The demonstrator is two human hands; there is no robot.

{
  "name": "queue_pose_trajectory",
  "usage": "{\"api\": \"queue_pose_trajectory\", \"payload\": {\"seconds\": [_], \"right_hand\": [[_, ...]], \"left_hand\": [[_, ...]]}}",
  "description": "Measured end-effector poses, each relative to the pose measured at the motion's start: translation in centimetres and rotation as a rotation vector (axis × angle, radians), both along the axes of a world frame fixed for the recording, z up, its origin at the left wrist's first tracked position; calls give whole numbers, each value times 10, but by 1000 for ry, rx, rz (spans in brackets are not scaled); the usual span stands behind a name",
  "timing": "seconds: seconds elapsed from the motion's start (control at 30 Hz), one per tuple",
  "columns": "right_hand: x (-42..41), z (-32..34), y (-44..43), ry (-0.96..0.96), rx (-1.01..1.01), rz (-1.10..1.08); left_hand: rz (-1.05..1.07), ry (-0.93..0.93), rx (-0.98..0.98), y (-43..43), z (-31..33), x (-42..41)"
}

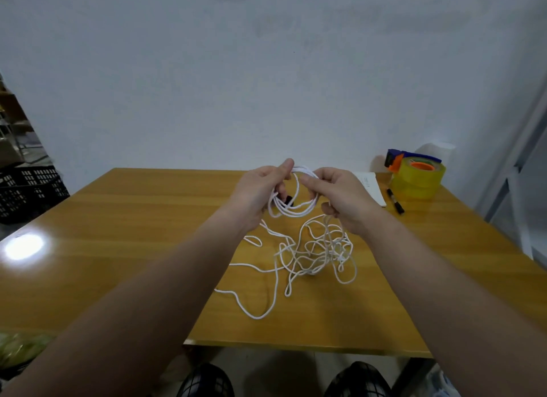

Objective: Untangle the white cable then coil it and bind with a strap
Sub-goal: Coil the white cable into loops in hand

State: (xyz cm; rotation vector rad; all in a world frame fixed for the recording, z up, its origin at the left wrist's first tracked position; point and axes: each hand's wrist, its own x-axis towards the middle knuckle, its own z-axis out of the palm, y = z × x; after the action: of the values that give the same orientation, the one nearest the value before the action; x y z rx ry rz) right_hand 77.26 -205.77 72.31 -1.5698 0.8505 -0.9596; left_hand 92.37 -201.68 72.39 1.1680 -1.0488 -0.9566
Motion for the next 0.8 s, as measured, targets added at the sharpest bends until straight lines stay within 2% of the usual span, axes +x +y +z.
{"api": "queue_pose_trajectory", "payload": {"seconds": [0.1, 0.23, 0.3, 0.57, 0.8], "right_hand": [[2, -1, -1, -47, 83, 62], [11, 1, 0, -363, 224, 211], [13, 2, 1, -402, 252, 256], [15, -6, -5, -106, 68, 234], [17, -5, -14, 48, 26, 191]], "left_hand": [[-27, -23, -10, -2, -2, 6], [-26, -49, -49, -6, -7, 1], [-11, -27, -49, -5, -8, 0], [-39, 18, 27, -8, -17, 7], [28, 199, 15, -13, -10, 10]]}}
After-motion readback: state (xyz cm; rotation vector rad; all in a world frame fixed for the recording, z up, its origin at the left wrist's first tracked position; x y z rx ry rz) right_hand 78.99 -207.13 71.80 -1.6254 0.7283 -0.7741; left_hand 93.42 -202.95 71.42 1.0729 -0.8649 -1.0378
